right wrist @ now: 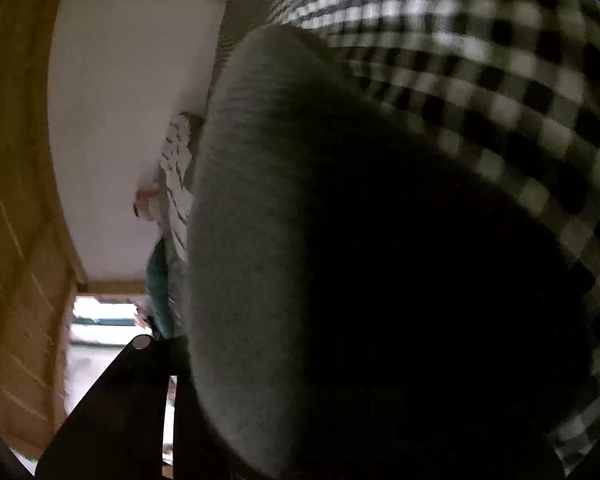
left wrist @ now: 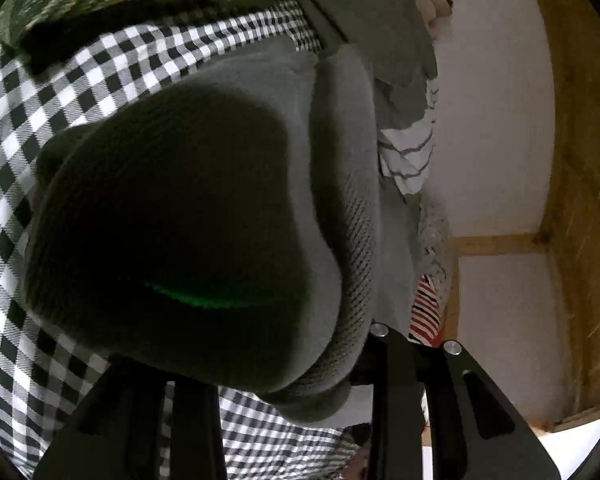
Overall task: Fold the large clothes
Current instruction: 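Grip the folded grey hoodie bundle with both grippers and lift it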
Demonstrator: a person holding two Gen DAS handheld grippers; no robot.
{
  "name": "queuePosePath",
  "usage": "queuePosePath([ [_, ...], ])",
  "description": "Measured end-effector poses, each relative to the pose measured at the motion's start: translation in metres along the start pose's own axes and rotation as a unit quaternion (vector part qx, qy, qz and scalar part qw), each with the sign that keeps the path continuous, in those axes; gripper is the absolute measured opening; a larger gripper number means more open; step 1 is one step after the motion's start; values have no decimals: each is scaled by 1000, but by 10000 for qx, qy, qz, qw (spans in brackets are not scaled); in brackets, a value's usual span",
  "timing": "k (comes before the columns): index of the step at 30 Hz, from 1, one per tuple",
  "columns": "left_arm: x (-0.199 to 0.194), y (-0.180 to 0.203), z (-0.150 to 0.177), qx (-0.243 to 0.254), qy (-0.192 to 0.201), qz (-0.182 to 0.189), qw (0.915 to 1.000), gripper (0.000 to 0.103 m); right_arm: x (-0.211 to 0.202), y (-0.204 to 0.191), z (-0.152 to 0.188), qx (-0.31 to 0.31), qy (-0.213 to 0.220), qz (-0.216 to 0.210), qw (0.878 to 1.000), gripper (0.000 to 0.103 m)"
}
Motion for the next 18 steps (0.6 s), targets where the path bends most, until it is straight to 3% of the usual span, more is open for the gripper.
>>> queuePosePath([
  [3,-4,10,-4,84,17,23,10000,30,-5,-15,-3,-161,61,-36,9998,26],
  [5,-10,26,-10,393,96,65,9992,30,-12,-33,-5,-395,121,-157,9990,24],
  [7,-18,46,-15,668,208,142,9975,30,-20,-50,-5,-673,182,-254,9972,24],
  [18,-69,123,-51,1065,524,771,9899,30,-39,-156,-11,-1161,201,-952,9885,23],
])
Point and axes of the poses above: each gripper's, at about its wrist camera, not at the fingertips, and x roughly the way its jaws point, y to its right, z to its underside, the point moved 3 cm from there along x, roughly the way its jaws point, and after that the axes turned 14 degrees about y, right-handed, at the moved point
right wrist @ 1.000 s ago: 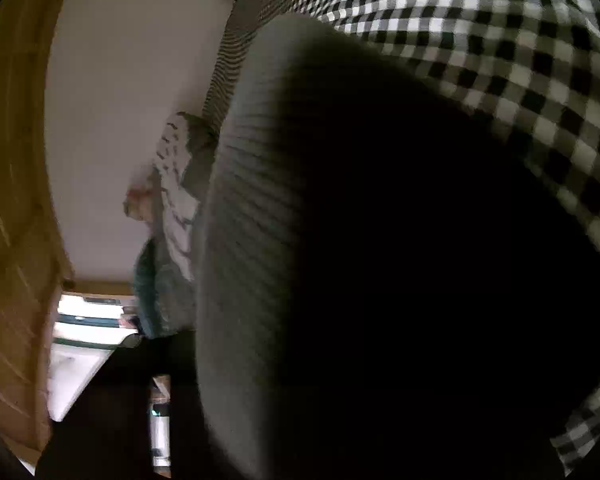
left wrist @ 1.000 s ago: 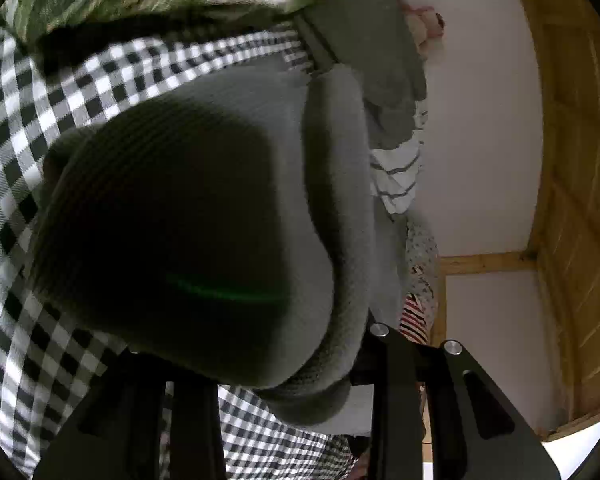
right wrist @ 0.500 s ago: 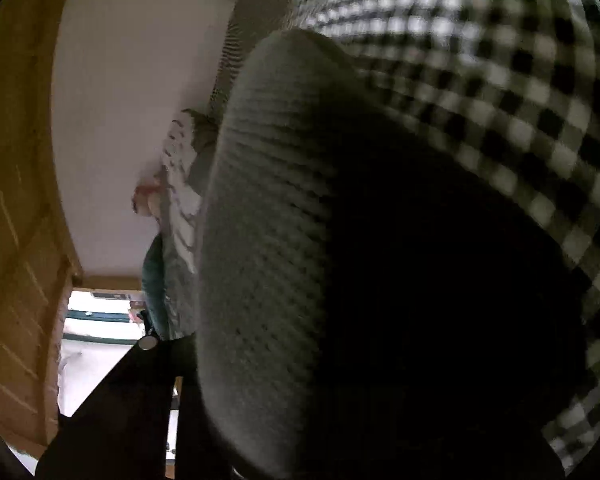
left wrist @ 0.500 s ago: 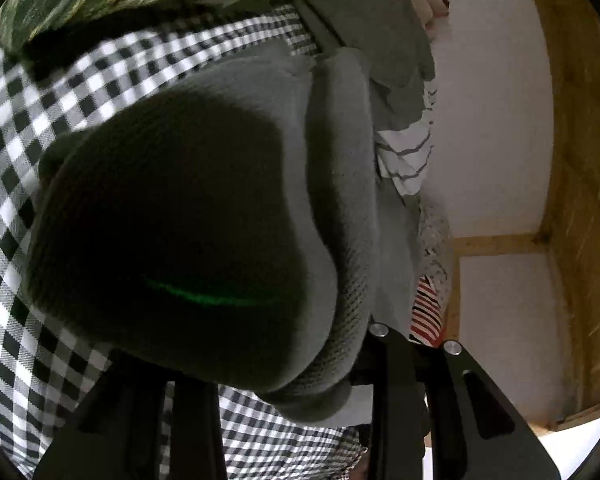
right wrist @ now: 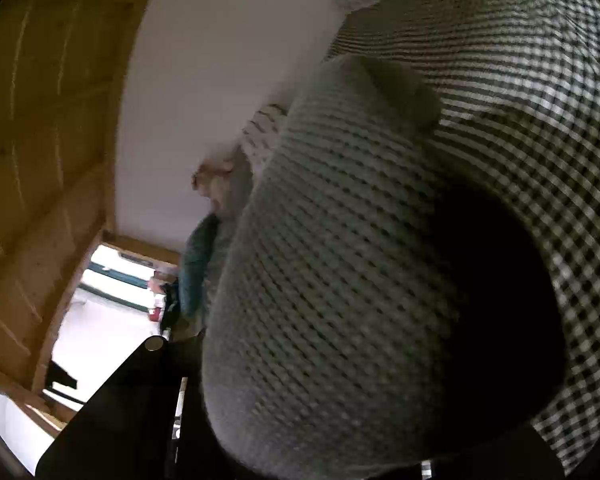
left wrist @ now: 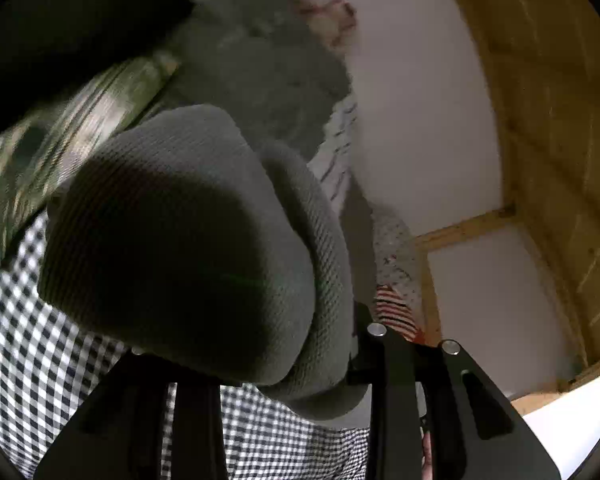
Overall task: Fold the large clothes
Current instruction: 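Grip the folded grey hoodie bundle with both grippers and lift it, then carry the hoodie bundle with both grippers onto the clothes pile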
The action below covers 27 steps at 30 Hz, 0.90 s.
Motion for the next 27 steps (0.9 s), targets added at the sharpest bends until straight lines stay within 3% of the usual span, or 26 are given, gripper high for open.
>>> queuePosePath([
  [8,-20,35,-25,235,181,290,9991,30,-3,-55,1,-358,-82,-371,9986,23],
  [15,-55,91,-86,659,530,653,9943,30,16,-140,4,-685,-122,-884,9937,23],
  [22,-111,142,-192,992,1211,734,9849,30,61,-254,34,-1021,-296,-1594,9815,23],
  [27,-180,157,-278,1222,1946,368,9725,30,114,-343,87,-1205,-606,-2133,9676,23],
])
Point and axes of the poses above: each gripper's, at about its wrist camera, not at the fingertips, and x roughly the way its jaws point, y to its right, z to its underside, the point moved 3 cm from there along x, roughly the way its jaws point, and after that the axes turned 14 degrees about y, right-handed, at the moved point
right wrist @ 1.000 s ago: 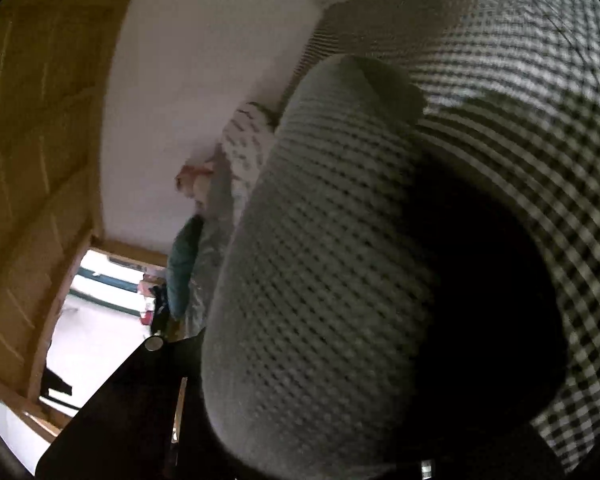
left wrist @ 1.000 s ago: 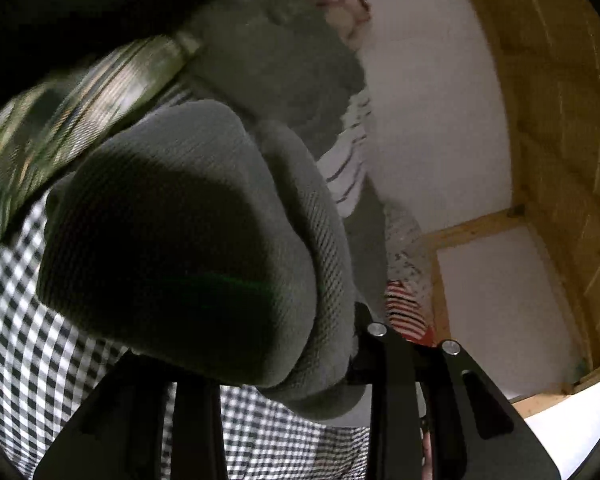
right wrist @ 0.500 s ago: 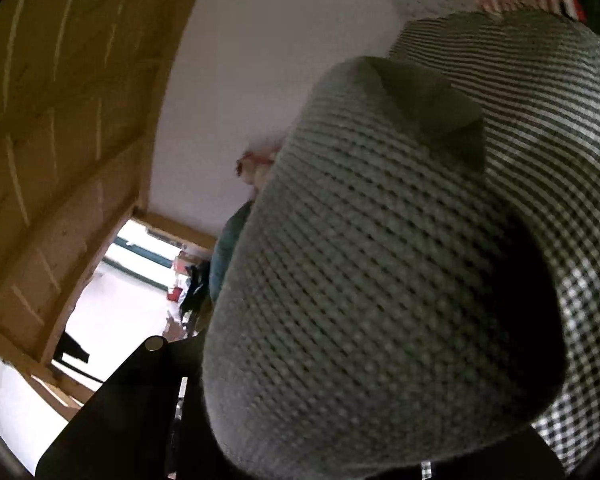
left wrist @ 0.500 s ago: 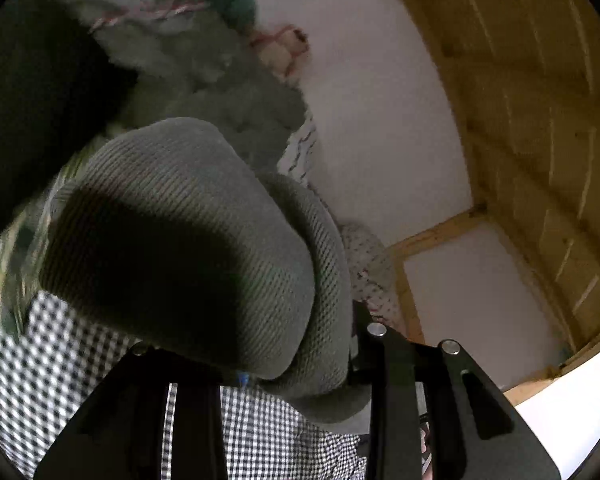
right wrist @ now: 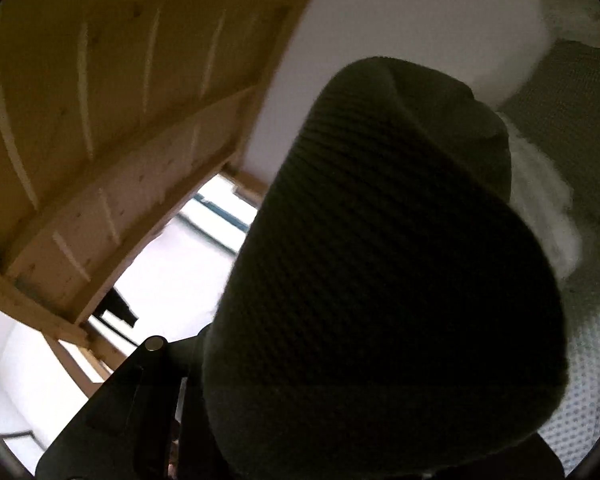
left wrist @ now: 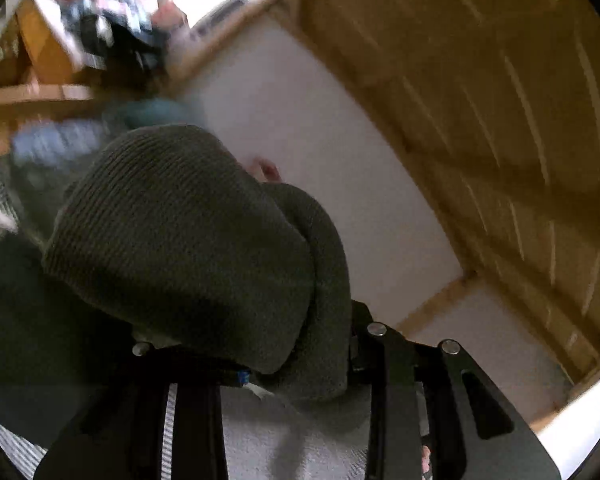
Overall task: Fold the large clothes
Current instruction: 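Carry the hoodie bundle with both grippers onto the clothes pile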
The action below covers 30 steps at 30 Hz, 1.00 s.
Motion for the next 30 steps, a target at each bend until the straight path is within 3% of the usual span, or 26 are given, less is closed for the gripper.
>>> queuePosePath([
  [3,-23,-18,-52,253,493,-373,9978,30,52,-33,42,-7,-172,-328,9993,23],
  [5,-39,-39,-70,289,726,-622,9950,30,77,-43,69,-25,-255,-493,9985,23],
  [8,-58,-106,-72,-20,954,-1177,9885,30,104,-32,138,-32,-384,-729,9966,23],
  [11,-69,-182,-42,-129,943,-1944,9763,30,111,11,208,-48,-751,-511,9958,23],
  [14,-72,-259,12,-304,649,-2661,9613,30,110,71,279,8,-1339,105,9909,23],
  [17,-90,-307,59,-301,550,-3025,9511,30,80,135,335,46,-1655,692,9838,24],
  [22,-106,-323,98,101,411,-3260,9444,37,47,176,369,157,-1813,1022,9780,25],
  [25,-109,-325,103,326,394,-3356,9406,43,43,186,374,174,-1886,1100,9757,27],
  [27,-114,-323,104,459,491,-3520,9336,62,43,187,376,177,-1935,1142,9743,30],
  [28,-117,-321,103,496,527,-3546,9322,66,41,185,372,119,-1945,1205,9734,36],
  [30,-125,-308,103,745,544,-3516,9316,88,23,180,366,-20,-2015,1241,9716,69],
])
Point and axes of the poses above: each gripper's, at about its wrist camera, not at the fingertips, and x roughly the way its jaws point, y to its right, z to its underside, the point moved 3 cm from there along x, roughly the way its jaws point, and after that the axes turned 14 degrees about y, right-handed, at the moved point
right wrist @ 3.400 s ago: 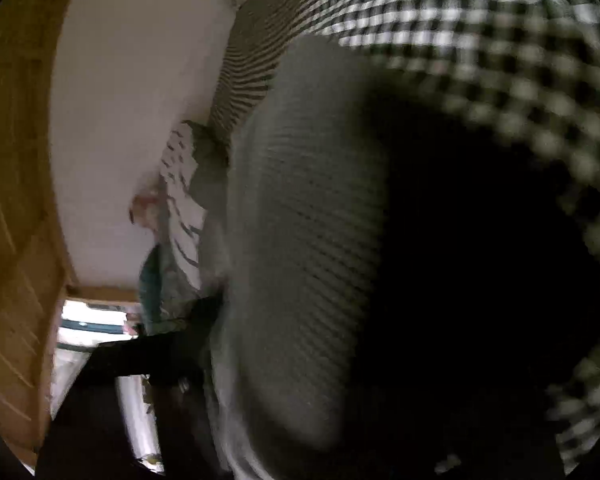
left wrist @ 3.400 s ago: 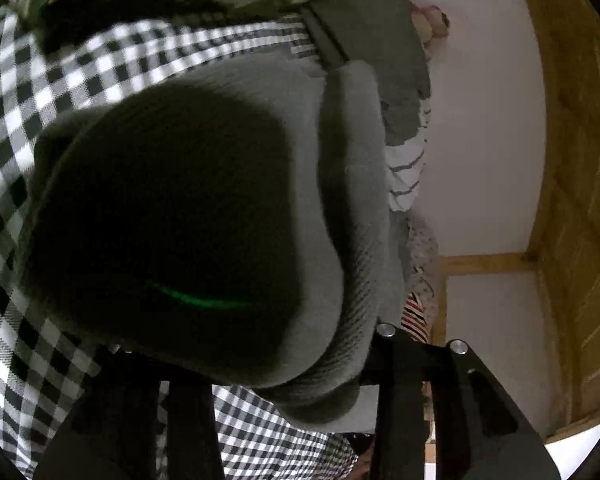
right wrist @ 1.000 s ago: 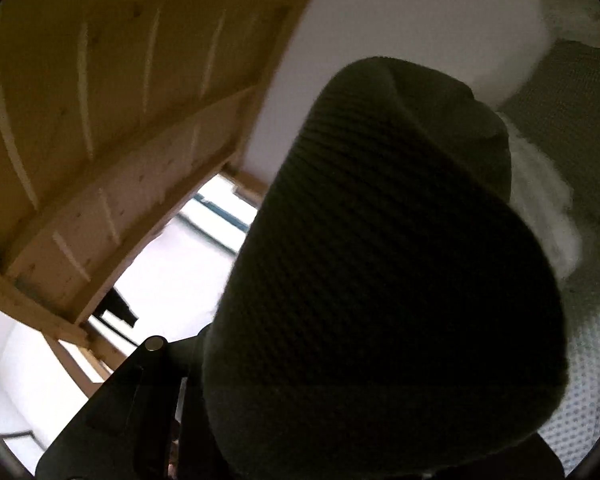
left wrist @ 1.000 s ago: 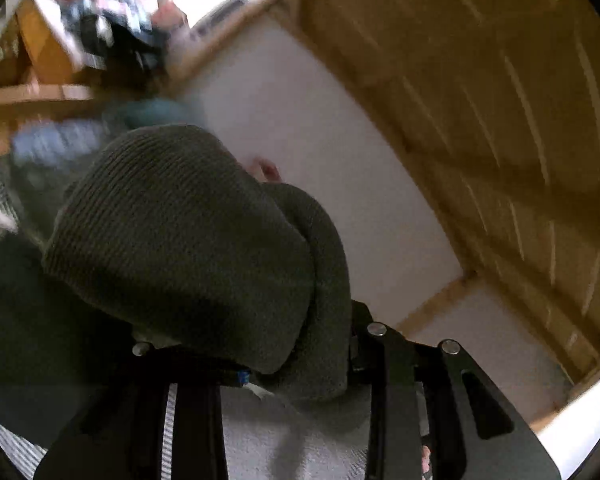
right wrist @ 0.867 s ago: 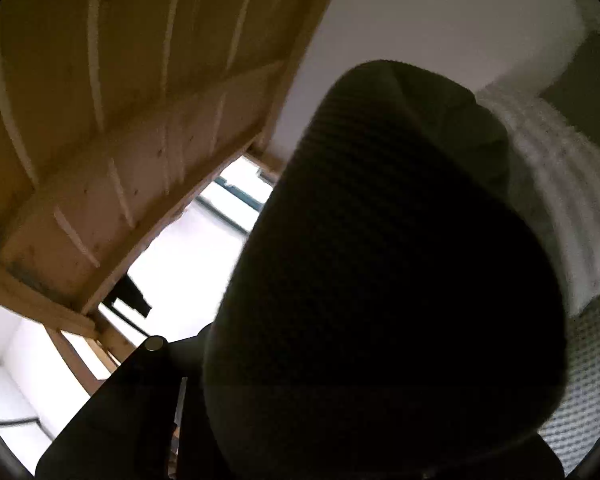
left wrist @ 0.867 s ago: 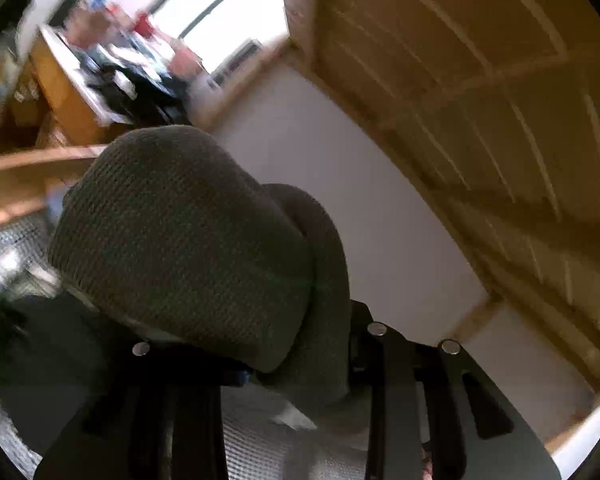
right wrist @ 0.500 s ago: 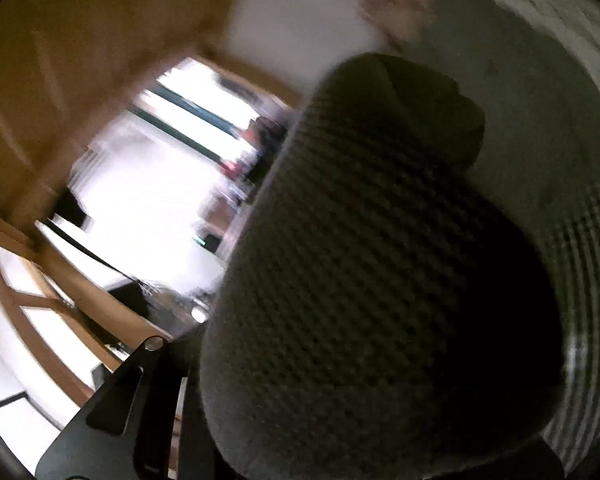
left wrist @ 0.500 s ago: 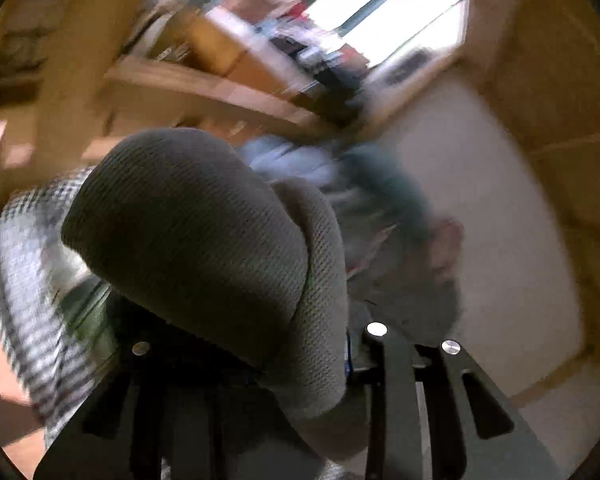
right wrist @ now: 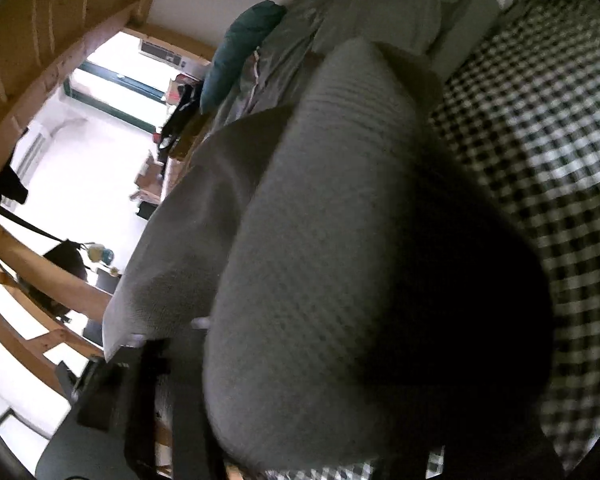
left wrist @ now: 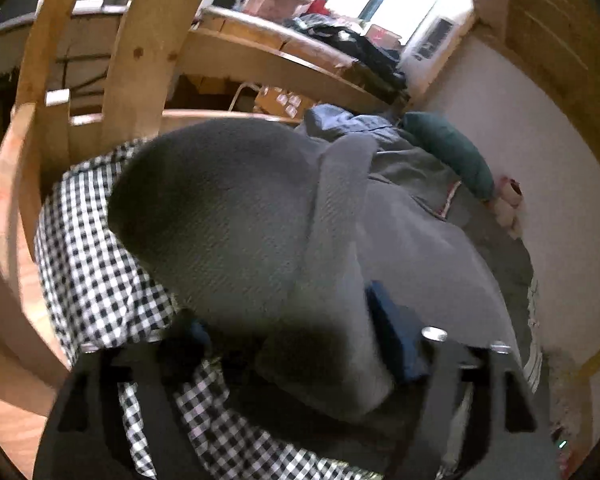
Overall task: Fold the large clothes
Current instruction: 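Carry the hoodie bundle with both grippers onto the clothes pile, then lower the hoodie onto the pile and open both grippers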
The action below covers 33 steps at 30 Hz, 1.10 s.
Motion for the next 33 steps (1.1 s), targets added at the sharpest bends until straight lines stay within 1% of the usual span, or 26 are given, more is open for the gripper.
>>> queuePosePath([
  [1,-1,7,-1,132,54,12,9999,90,-6,-4,-1,-98,-57,-107,9999,88],
  [2,-14,15,-3,360,161,41,9992,90,-18,-11,1,-356,-104,-110,9993,96],
  [3,-29,24,-4,622,309,53,9976,93,-31,-20,-2,-601,-90,-5,9982,96],
  [4,-40,30,-3,783,404,92,9961,97,-42,-26,1,-874,-74,84,9961,96],
  [5,-58,43,-7,1026,574,221,9928,97,-53,-33,2,-1134,-57,183,9934,97],
  [6,-71,54,-8,1199,691,297,9899,97,-70,-41,1,-1503,82,338,9880,98],
  [7,-82,64,-11,1395,800,397,9862,97,-85,-50,-3,-1826,315,409,9818,100],
  [8,-91,81,-14,1671,877,622,9800,97,-94,-59,-11,-2093,508,488,9753,100],
  [9,-94,96,-16,1883,845,828,9750,97,-103,-75,-20,-2458,764,588,9645,100],
  [10,-91,112,-17,2094,748,1054,9692,97,-105,-87,-27,-2628,891,559,9591,100],
  [11,-77,127,-16,2328,573,1184,9636,97,-98,-104,-38,-2733,927,498,9562,100],
  [12,-57,138,-13,2564,308,1132,9594,97,-74,-120,-47,-2869,668,573,9539,100],
  [13,-41,143,-8,2675,22,1073,9576,97,-47,-130,-55,-2888,289,644,9548,100],
  [14,-6,143,2,2796,-654,801,9545,97,-18,-139,-67,-2823,-88,688,9568,100],
  [15,11,140,9,2818,-1020,639,9519,97,17,-137,-65,-2659,-722,824,9578,100],
  [16,26,135,16,2804,-1319,560,9491,98,38,-135,-61,-2537,-1083,900,9570,100],
  [17,36,129,21,2874,-1418,527,9458,99,61,-130,-54,-2483,-1493,1037,9515,100],
  [18,39,124,21,2885,-1442,514,9452,99,72,-130,-49,-2426,-1693,1025,9497,100],
  [19,41,120,21,2835,-1476,499,9462,99,82,-127,-44,-2353,-1914,1065,9469,100],
  [20,45,112,20,2737,-1552,495,9479,99,90,-122,-41,-2233,-2064,1059,9468,100],
  [23,57,96,25,2529,-1706,581,9506,99,99,-113,-36,-2065,-2290,1013,9459,100],
  [25,63,89,28,2429,-1786,631,9514,99,104,-110,-35,-2053,-2316,1005,9456,100],
  [28,60,93,37,2449,-1770,636,9511,99,106,-102,-32,-1959,-2293,1012,9481,100],
  [30,54,98,36,2465,-1634,653,9530,99,99,-99,-34,-1972,-2156,961,9515,100],
  [31,47,101,35,2491,-1503,669,9544,99,93,-100,-35,-1997,-2063,932,9534,100],
  [33,33,102,34,2555,-1311,627,9558,99,74,-104,-36,-2204,-1811,961,9536,100],
])
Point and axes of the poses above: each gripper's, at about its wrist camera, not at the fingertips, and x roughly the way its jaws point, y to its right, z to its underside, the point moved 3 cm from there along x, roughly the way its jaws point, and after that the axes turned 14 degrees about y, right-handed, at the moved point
